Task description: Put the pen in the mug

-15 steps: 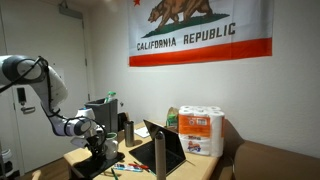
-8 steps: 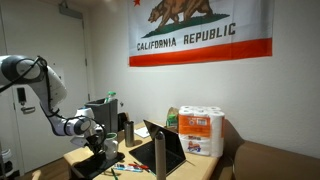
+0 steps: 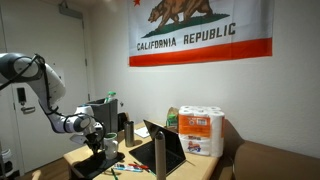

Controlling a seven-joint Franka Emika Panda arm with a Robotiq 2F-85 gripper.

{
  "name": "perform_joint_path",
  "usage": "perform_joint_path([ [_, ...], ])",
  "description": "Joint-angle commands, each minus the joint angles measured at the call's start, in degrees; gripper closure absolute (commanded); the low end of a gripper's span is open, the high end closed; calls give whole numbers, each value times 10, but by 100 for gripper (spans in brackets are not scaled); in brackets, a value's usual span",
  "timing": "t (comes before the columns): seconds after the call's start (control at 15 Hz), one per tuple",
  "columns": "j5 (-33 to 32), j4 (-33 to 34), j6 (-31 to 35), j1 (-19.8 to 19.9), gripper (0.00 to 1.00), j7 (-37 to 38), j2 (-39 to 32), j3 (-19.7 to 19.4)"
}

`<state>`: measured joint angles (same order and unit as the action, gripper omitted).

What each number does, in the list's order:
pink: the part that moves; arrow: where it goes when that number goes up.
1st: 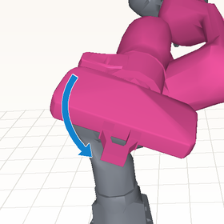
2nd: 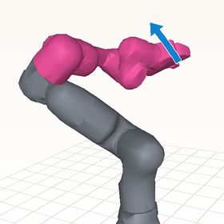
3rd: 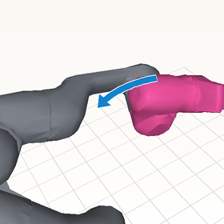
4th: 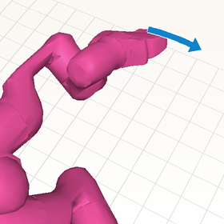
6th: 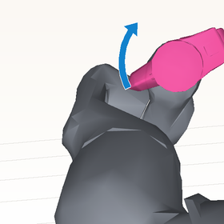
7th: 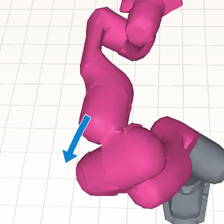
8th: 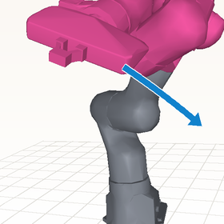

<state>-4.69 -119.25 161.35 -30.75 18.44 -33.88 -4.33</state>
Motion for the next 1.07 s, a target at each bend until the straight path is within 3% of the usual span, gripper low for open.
perform_joint_path([
  [0.0, 4, -34, -83, 25, 94, 0, 92, 41],
  [0.27, 26, -44, -200, 64, 95, -2, 186, 91],
  [0.53, 90, -21, -350, 114, 95, -27, 272, 134],
  [0.8, 167, 38, -523, 158, 95, -69, 309, 136],
  [1.0, 194, 87, -612, 188, 95, -79, 298, 123],
])
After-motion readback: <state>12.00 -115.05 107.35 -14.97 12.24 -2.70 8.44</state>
